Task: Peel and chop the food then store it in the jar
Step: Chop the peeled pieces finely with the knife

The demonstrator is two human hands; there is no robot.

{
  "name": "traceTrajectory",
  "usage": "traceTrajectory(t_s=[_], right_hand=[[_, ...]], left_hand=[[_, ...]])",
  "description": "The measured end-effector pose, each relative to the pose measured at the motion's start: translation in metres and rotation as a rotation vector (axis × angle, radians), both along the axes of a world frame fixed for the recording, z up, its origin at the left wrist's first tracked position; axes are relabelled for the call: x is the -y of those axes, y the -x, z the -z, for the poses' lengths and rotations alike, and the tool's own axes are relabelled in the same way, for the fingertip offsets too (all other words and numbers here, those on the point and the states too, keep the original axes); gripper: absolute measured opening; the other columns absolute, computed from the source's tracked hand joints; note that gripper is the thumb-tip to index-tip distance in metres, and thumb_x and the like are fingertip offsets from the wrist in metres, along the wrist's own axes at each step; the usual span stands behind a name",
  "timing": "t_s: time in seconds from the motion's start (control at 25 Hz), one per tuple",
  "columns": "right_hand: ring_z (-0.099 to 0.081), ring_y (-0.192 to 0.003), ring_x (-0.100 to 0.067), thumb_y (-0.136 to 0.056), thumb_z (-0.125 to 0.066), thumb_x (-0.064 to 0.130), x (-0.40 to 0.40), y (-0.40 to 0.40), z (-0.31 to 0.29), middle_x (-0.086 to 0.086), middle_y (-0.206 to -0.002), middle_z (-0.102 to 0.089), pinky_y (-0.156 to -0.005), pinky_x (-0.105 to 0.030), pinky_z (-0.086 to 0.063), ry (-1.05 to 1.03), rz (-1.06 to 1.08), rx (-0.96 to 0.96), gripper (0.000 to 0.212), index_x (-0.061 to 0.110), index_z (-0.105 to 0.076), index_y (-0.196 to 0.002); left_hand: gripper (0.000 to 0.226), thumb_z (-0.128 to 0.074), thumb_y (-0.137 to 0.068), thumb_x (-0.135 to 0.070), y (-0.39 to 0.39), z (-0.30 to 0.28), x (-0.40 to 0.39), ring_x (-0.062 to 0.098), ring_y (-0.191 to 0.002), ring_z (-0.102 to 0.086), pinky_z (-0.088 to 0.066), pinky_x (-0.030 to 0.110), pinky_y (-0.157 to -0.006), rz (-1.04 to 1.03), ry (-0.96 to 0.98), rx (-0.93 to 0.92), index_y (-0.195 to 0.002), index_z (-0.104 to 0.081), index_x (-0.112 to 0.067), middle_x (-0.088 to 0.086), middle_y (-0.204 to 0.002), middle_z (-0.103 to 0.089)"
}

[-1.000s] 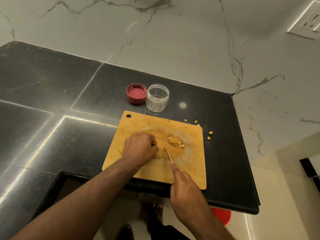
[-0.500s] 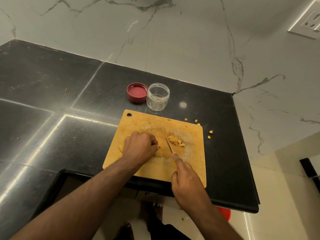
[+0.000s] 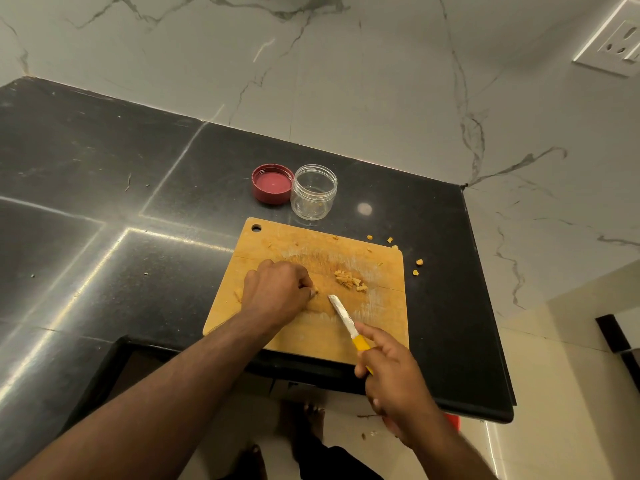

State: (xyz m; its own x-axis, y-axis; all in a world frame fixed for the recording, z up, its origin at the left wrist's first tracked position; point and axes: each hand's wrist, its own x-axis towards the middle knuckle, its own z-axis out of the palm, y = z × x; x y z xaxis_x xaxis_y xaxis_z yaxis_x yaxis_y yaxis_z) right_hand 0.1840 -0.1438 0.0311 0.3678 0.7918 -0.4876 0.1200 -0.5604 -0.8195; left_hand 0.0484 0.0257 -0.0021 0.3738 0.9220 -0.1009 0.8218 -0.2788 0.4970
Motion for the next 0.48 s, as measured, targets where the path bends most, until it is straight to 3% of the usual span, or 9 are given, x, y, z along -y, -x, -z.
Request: traceTrajectory(t_s=[0.04,0.12,0.24,0.32,0.4,0.48], right_hand=[[-0.032,-0.043,-0.013,-0.101,-0.040,0.008,-0.002,-0.003,0.000,-0.006,-0.074,-0.058,-0.040,-0.025,-0.025,0.025,0.139,-0.188,0.042,0.031,-0.059,-0.130],[-0.028,-0.042,-0.012,-0.100,-0.041,0.006,-0.003,-0.005,0.000,-0.009,-0.070,-0.055,-0.039,-0.022,-0.021,0.017,0.204,-0.271,0.041,0.030,-0.061,-0.126],[-0.044,-0.050,-0.008,-0.102,-0.043,0.013,-0.005,0.003,-0.007,0.002,-0.088,-0.063,-0.046,-0.026,-0.036,-0.062,-0.057,0.092,0.044,0.038,-0.051,-0.137],[-0.059,-0.076,-0.005,-0.103,-0.041,0.020,-0.008,0.009,-0.007,0.011,-0.121,-0.060,-0.065,-0.022,-0.047,-0.083,-0.267,0.379,0.048,0.037,-0.038,-0.148],[-0.055,-0.111,-0.006,-0.104,-0.038,0.023,-0.013,0.015,-0.005,0.009,-0.143,-0.048,-0.089,-0.019,-0.044,-0.100,-0.391,0.516,0.051,0.032,-0.029,-0.153],[-0.046,-0.122,-0.006,-0.104,-0.036,0.024,-0.017,0.020,-0.004,0.007,-0.144,-0.046,-0.100,-0.020,-0.039,-0.102,-0.444,0.593,0.052,0.030,-0.025,-0.154]], left_hand=[[0.013,-0.069,-0.089,-0.043,0.000,0.000,0.000,0.015,-0.102,-0.051,-0.046,0.041,-0.087,0.001,-0.002,-0.004,-0.097,-0.074,-0.034,-0.015,-0.096,-0.069],[0.013,-0.069,-0.089,-0.042,0.001,-0.001,0.000,0.015,-0.103,-0.050,-0.044,0.040,-0.087,-0.001,0.002,0.003,-0.098,-0.075,-0.034,-0.015,-0.097,-0.068],[0.013,-0.069,-0.089,-0.041,0.000,-0.001,0.000,0.015,-0.104,-0.050,-0.043,0.040,-0.087,-0.008,0.017,0.015,-0.098,-0.075,-0.033,-0.016,-0.099,-0.068],[0.013,-0.068,-0.089,-0.040,-0.001,-0.002,0.001,0.014,-0.103,-0.049,-0.042,0.040,-0.087,-0.016,0.013,0.014,-0.098,-0.075,-0.033,-0.016,-0.099,-0.068],[0.013,-0.068,-0.090,-0.040,-0.001,-0.003,0.001,0.014,-0.102,-0.049,-0.042,0.039,-0.085,-0.021,0.008,0.009,-0.098,-0.075,-0.033,-0.015,-0.098,-0.068],[0.013,-0.067,-0.090,-0.040,-0.002,-0.004,0.001,0.014,-0.102,-0.049,-0.042,0.039,-0.084,-0.021,0.006,0.002,-0.097,-0.075,-0.033,-0.014,-0.098,-0.068]])
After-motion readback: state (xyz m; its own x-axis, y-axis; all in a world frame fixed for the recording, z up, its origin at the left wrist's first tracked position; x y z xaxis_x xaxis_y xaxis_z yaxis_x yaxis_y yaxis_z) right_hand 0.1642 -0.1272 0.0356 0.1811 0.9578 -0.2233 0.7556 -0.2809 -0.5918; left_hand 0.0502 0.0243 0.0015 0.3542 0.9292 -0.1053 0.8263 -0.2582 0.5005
